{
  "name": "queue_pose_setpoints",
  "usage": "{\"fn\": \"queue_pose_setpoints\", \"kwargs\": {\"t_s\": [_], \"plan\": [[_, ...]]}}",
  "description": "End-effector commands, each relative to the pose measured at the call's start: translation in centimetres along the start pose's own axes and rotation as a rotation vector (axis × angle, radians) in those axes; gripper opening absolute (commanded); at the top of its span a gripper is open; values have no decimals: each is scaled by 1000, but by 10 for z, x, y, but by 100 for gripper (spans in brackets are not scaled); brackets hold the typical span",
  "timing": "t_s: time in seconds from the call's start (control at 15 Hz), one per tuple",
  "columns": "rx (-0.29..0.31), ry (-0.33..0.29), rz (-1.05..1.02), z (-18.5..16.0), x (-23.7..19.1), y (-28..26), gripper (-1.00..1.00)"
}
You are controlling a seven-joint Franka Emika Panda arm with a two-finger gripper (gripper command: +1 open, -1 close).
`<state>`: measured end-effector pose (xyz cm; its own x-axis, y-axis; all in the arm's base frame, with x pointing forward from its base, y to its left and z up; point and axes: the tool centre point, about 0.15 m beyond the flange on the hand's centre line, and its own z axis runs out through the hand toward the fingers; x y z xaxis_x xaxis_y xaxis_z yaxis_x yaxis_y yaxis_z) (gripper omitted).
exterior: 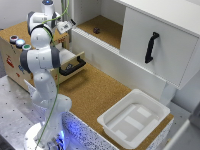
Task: Place the yellow block on top of the drawer
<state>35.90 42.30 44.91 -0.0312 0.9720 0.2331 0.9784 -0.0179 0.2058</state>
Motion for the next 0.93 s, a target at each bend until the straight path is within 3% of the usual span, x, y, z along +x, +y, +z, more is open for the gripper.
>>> {"fn": "queue_pose_setpoints", "kwargs": {"t_s": [0.0, 0.07, 0.13, 0.4, 0.67, 0.87], "plan": [[-20, -52, 13, 24, 21, 9, -100], [-29, -57, 17, 27, 22, 9, -100], [-31, -64, 19, 28, 22, 10, 100], [-43, -30, 63, 15, 17, 15, 100], [-77, 33, 66, -29, 12, 25, 100], [-67, 48, 66, -55, 4, 19, 100]]}}
